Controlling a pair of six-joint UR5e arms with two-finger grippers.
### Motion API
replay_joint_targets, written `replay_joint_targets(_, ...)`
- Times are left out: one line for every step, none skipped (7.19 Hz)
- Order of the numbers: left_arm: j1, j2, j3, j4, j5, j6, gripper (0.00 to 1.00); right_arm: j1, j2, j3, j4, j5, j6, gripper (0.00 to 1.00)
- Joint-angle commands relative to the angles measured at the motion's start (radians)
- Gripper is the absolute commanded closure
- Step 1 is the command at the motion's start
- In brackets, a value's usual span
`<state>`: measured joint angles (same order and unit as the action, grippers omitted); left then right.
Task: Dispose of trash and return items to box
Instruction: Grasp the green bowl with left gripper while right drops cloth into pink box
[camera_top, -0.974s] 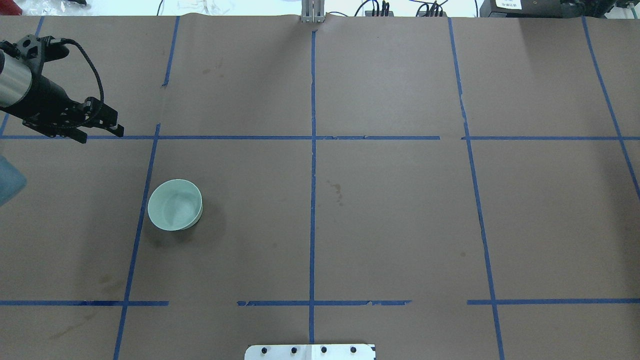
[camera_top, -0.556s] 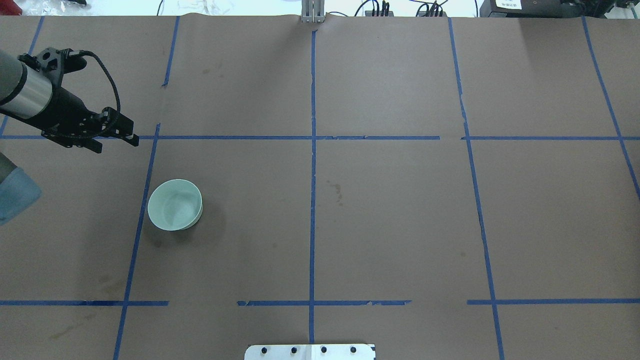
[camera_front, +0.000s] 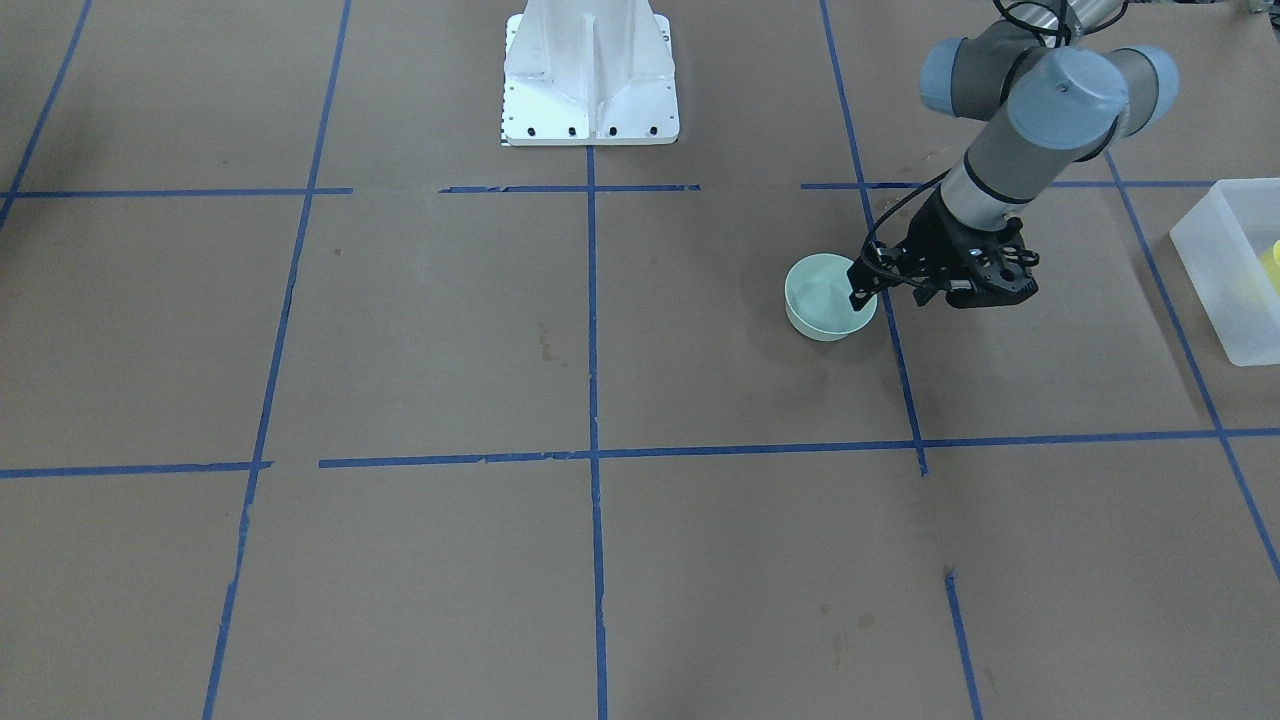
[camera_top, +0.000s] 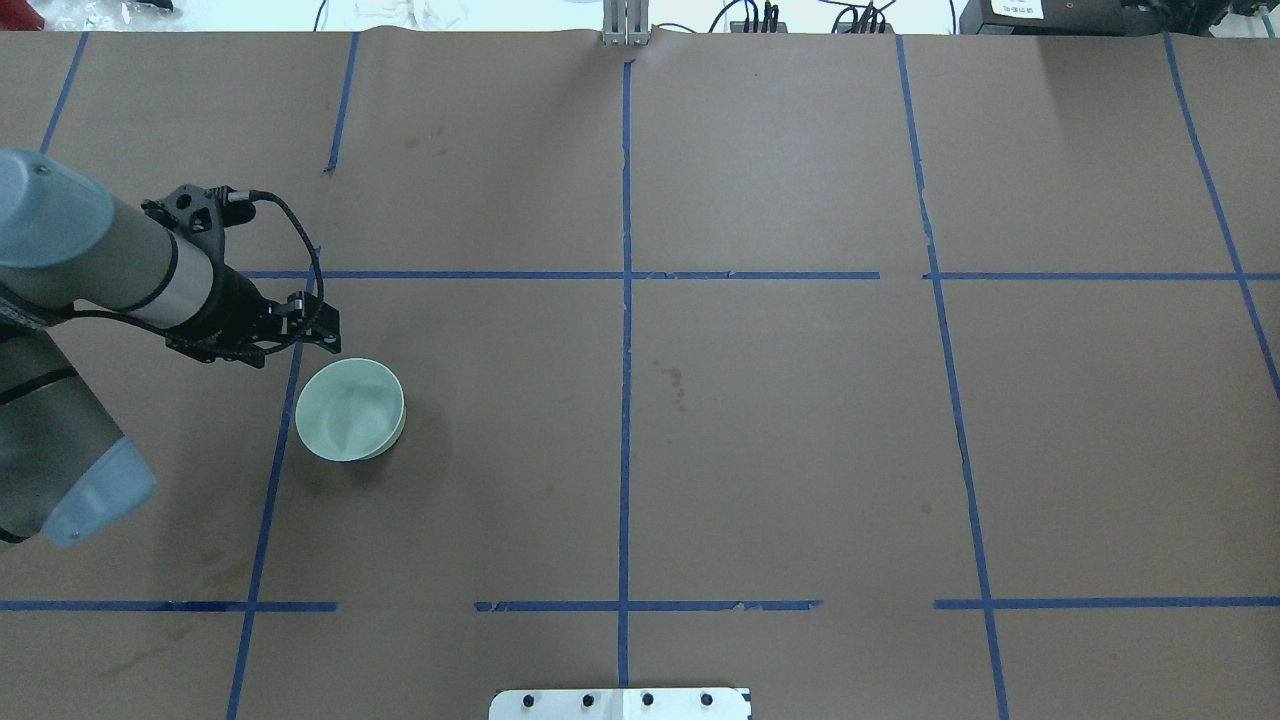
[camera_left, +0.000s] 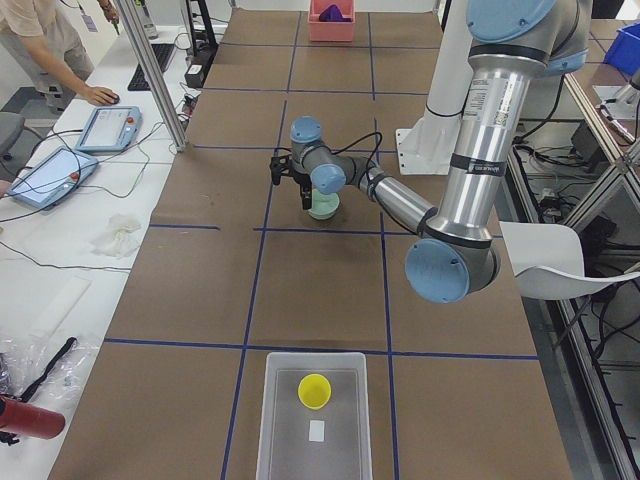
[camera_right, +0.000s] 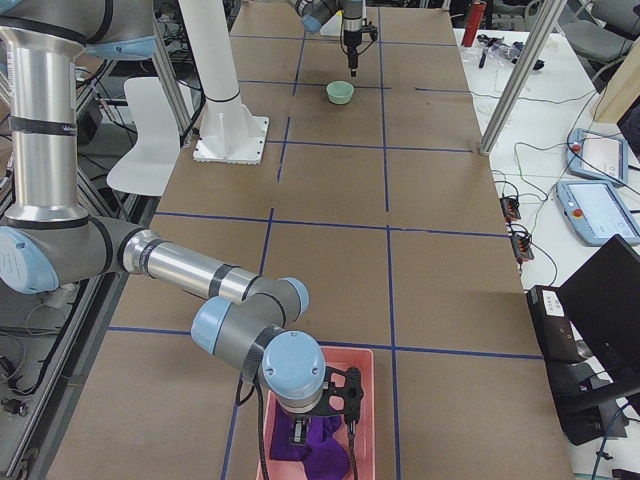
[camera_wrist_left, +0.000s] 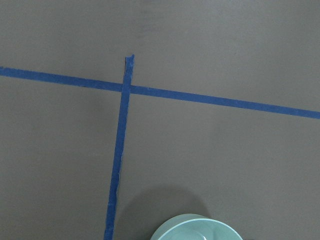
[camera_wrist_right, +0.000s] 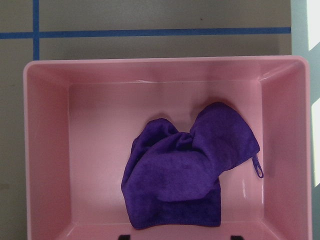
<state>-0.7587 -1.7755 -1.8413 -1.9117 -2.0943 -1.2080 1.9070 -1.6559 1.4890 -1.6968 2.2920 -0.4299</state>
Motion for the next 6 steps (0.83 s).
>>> replay_joint_targets(0.129, 0.004, 0.014, 0.002, 0.089, -0.079, 0.06, -0.098, 0.004, 0.016, 0.088, 0.052, 0.095, 0.0)
replay_joint_targets(0.134, 0.01, 0.011, 0.003, 0.114, -0.079, 0.06, -0.132, 0.002, 0.016, 0.18, 0.06, 0.214, 0.0)
replay_joint_targets(0.131, 0.03, -0.004, 0.008, 0.117, -0.079, 0.06, -0.146, 0.002, 0.013, 0.215, 0.061, 0.244, 0.0)
replay_joint_targets(0.133, 0.033, 0.004, 0.008, 0.119, -0.079, 0.06, -0.146, 0.001, 0.014, 0.215, 0.063, 0.244, 0.0)
replay_joint_targets(0.136, 0.033, 0.022, 0.008, 0.12, -0.076, 0.06, -0.146, 0.001, 0.014, 0.215, 0.064, 0.244, 0.0)
replay_joint_targets(0.144, 0.03, 0.045, 0.005, 0.12, -0.076, 0.08, -0.147, 0.001, 0.014, 0.215, 0.064, 0.244, 0.0)
